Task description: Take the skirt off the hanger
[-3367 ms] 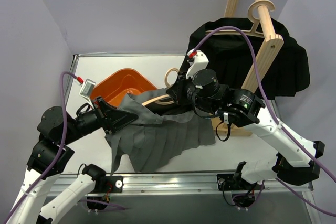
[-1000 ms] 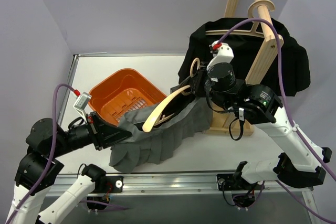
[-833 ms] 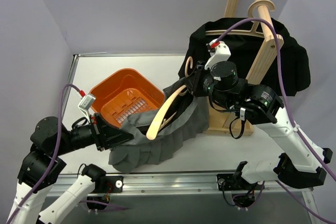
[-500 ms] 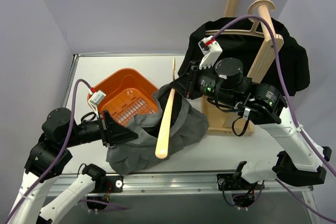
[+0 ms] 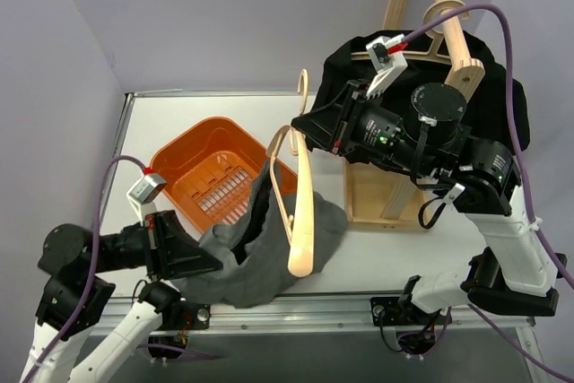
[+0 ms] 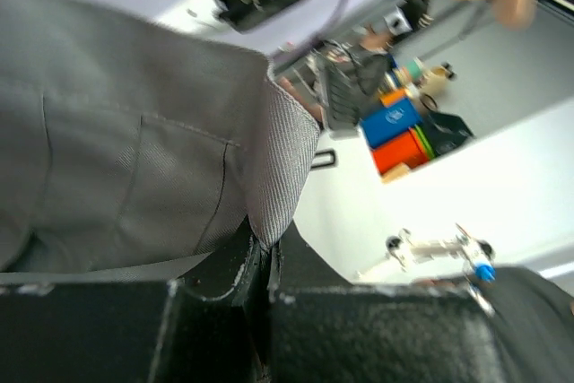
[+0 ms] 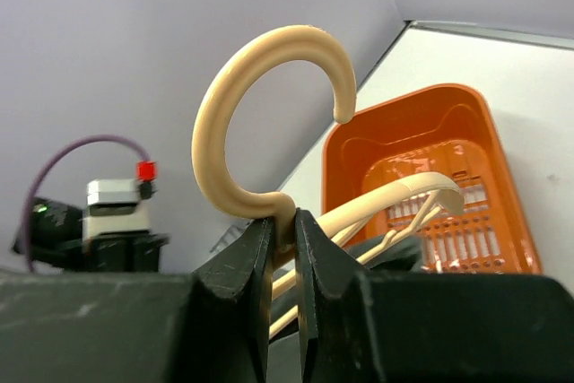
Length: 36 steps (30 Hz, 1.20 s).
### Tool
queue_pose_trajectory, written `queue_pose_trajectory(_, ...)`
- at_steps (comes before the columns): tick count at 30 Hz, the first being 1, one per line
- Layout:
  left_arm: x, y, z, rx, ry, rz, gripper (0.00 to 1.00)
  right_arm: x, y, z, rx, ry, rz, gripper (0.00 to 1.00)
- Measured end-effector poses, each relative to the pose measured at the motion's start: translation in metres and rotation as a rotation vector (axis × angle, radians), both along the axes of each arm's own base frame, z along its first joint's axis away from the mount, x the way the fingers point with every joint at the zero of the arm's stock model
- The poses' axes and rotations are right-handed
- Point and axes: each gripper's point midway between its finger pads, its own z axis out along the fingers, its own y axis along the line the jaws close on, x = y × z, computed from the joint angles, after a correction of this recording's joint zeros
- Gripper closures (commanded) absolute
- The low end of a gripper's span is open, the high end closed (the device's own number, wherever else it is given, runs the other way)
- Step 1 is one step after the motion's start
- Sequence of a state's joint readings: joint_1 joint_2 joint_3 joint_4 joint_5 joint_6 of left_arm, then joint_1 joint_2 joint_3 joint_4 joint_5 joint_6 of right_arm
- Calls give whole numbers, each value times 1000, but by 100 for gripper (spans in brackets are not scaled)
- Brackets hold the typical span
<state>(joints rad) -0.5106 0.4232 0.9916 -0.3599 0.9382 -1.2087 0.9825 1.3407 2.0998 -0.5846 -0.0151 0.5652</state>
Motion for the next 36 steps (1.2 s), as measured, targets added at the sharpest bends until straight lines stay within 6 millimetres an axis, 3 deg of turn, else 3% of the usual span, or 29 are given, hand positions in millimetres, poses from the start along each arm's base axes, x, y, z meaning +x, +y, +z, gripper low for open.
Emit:
queue_pose_trajectory(8, -48, 16, 6, -4, 81, -161, 98, 16, 9, -6, -22, -9, -43, 100)
queue_pose_trajectory(14, -72, 25, 14, 7, 163, -263, 97, 22, 2, 12, 19, -40, -80, 100)
queue_pose_trajectory(16, -77, 27, 17, 5, 181, -289, 91, 23, 0, 17, 33, -49, -88, 100)
queue_pose_trajectory(18, -81, 29, 18, 5, 187, -304, 75, 23, 0, 17, 34, -50, -93, 100)
queue_pose_trajectory(21, -80, 28, 17, 6, 199, -302, 55, 26, 0, 6, 12, -37, -106, 100)
queue_pose_trajectory(23, -79, 28, 14, 6, 206, -297, 49, 28, 1, -5, -11, -23, -110, 100)
queue_pose_trajectory(24, -77, 27, 12, 6, 210, -292, 40, 29, 2, -10, -22, -17, -112, 100)
queue_pose_trajectory(29, -75, 26, 5, 8, 219, -266, 22, 32, 5, -24, -57, 4, -114, 100)
queue_pose_trajectory(31, -74, 27, 3, 14, 215, -250, 6, 32, 5, -24, -58, 4, -116, 100)
queue_pose_trajectory(36, -68, 26, 10, 4, 160, -176, 6, 32, 4, -29, -74, 14, -116, 100)
